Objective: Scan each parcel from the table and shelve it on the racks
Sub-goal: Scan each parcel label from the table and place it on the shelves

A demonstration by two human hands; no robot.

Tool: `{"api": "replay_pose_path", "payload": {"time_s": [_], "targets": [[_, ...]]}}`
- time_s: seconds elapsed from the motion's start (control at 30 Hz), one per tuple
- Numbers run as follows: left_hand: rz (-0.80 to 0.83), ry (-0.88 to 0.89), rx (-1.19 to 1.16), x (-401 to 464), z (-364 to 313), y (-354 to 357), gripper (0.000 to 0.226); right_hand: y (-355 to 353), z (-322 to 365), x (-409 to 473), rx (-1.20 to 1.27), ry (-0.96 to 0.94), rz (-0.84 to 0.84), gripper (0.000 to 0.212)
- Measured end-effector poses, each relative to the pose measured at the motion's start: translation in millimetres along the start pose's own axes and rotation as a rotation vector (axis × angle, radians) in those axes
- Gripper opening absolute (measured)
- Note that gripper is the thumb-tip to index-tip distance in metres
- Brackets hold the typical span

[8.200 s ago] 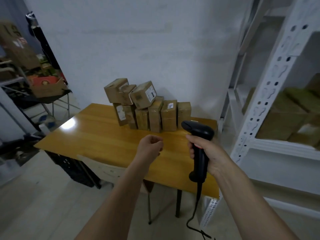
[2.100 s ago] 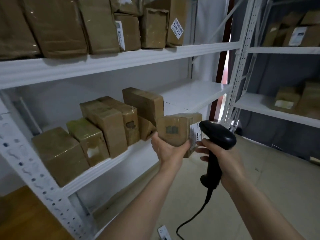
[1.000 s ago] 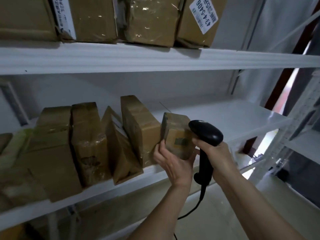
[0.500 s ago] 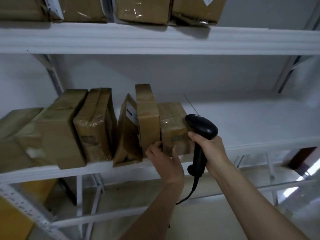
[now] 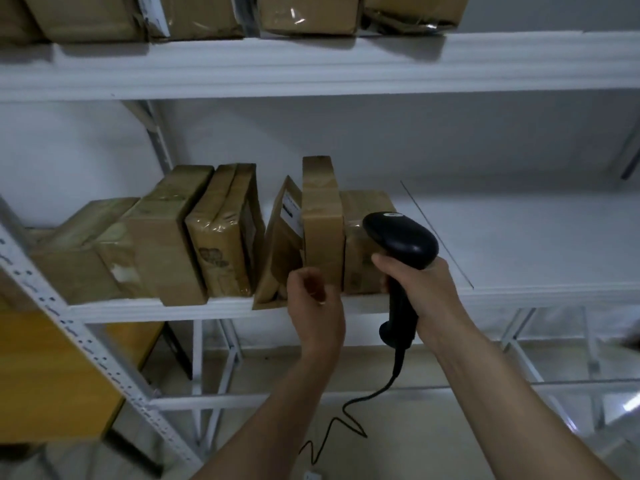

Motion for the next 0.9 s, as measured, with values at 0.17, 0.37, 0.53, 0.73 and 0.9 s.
{"api": "replay_pose_path", "payload": {"time_s": [0.17, 0.37, 0.53, 0.73, 0.9], "targets": [[0.133, -0.074, 0.101, 16, 9, -51, 0.024, 79, -22, -30, -0.007, 0.085, 0.294, 0.009], [0.320, -0.363, 0.323, 42, 57, -145, 0.013, 178, -65, -77, 0.021, 0.206, 0.491, 0.009], [0.121, -0.488, 0.256, 68, 75, -264, 0.007, 259, -88, -110, -0.014, 0.251, 0.595, 0.016], [-0.041, -0.535, 0.216, 103, 82, -384, 0.005, 364, -106, -148, -0.055, 0.253, 0.724, 0.022], [-0.038, -0.526, 0.245, 144, 88, -462, 0.005, 447, -125, -175, -0.068, 0.268, 0.717, 0.017]]}}
Point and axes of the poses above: each hand's wrist, its own x-axis towards the middle knuckle, its own y-axis out of the palm, z = x × y, the point moved 9 cm from there along x, towards the middle knuckle, and after that the axes turned 6 degrees about -z, right-handed, at the moved point
